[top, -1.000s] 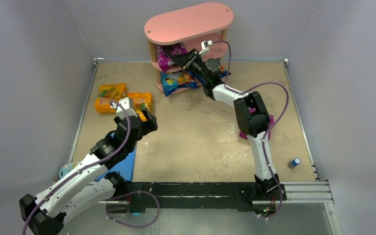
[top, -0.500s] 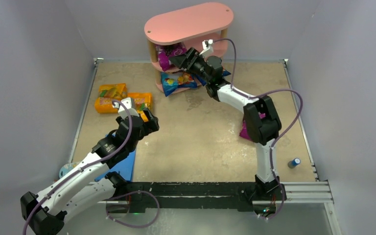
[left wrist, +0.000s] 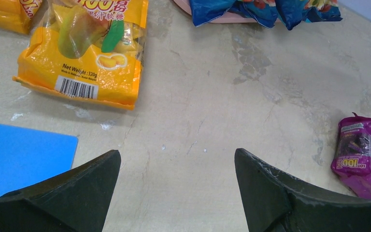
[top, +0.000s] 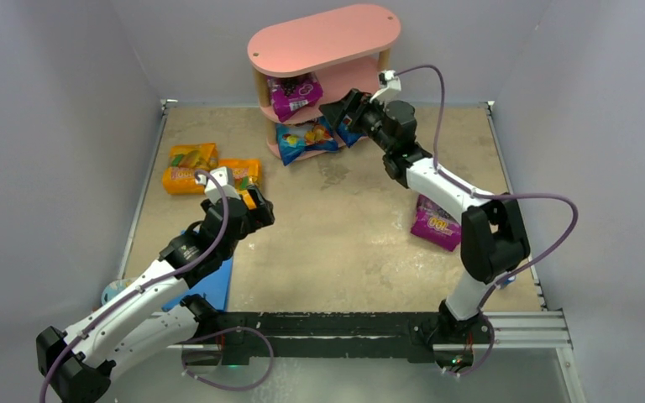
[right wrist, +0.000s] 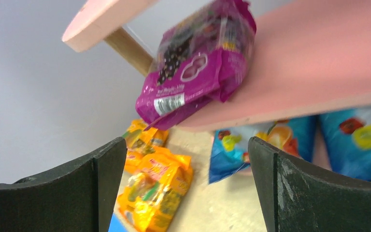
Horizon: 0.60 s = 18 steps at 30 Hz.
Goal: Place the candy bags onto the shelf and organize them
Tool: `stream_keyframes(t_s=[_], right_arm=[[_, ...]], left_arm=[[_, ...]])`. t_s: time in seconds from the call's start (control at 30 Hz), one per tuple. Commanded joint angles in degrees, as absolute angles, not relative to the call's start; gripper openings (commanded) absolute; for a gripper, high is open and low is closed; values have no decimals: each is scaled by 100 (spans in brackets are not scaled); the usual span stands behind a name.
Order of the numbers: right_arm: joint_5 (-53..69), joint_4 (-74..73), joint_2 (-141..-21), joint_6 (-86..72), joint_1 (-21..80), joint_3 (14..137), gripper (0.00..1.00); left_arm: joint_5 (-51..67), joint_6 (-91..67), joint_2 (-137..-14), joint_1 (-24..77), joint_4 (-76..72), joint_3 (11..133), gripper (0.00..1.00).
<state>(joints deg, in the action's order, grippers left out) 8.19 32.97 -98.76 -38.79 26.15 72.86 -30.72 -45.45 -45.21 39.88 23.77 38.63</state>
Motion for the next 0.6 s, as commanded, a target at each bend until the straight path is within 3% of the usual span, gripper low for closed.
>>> stream_keyframes(t_s=[0.0, 0.33, 0.57], right_arm=[[1407, 3801, -9797, -2222, 2575, 7697, 95], [1838, 3137, -11246, -1495, 2621, 9712, 90], [1215, 2698, -11921, -701, 2935, 10672, 87]], left_arm=[[-3017, -4539, -4561, 3983, 2391, 4130, 86], [-2966, -4581, -4540, 3981, 2425, 4117, 86], [-2982, -4621, -4505, 3983, 2474, 4054, 86]])
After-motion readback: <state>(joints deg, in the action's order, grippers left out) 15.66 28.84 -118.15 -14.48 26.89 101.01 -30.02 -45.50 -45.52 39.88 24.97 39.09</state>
